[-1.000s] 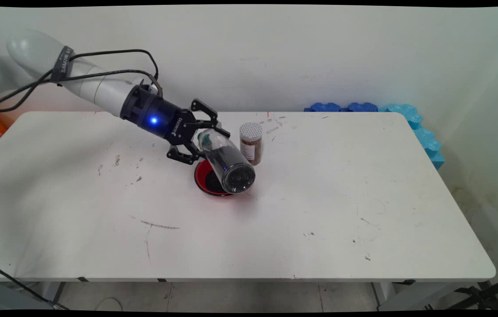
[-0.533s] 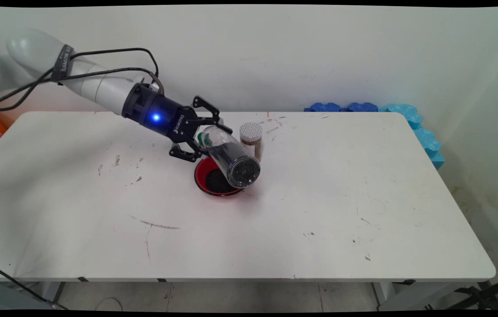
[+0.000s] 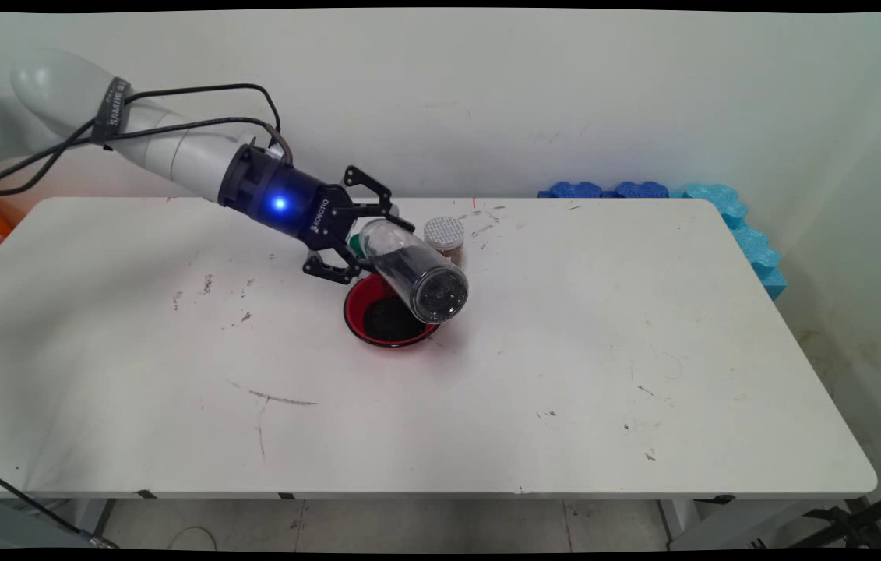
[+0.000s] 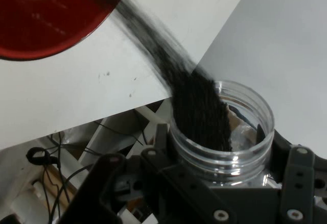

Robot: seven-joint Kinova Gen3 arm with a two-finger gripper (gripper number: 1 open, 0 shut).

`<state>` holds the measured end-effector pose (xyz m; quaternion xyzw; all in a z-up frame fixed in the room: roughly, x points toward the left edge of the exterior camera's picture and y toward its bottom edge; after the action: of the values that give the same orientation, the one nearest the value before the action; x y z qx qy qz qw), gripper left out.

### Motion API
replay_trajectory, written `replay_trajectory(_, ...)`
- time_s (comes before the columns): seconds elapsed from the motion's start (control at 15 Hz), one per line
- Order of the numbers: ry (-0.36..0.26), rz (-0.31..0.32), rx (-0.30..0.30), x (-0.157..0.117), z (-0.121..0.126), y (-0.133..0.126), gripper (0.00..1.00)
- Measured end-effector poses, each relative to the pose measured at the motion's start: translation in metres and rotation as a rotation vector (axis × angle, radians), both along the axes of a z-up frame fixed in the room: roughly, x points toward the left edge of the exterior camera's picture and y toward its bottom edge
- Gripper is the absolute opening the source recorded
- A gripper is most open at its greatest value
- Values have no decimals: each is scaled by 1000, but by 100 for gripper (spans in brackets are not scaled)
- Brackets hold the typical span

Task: Pour the black seasoning powder in the red bowl

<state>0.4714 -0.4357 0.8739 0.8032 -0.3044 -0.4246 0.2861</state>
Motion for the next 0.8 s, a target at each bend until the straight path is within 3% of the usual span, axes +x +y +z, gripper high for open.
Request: replay_trajectory(0.8, 7, 23, 18, -3, 1, 3, 0)
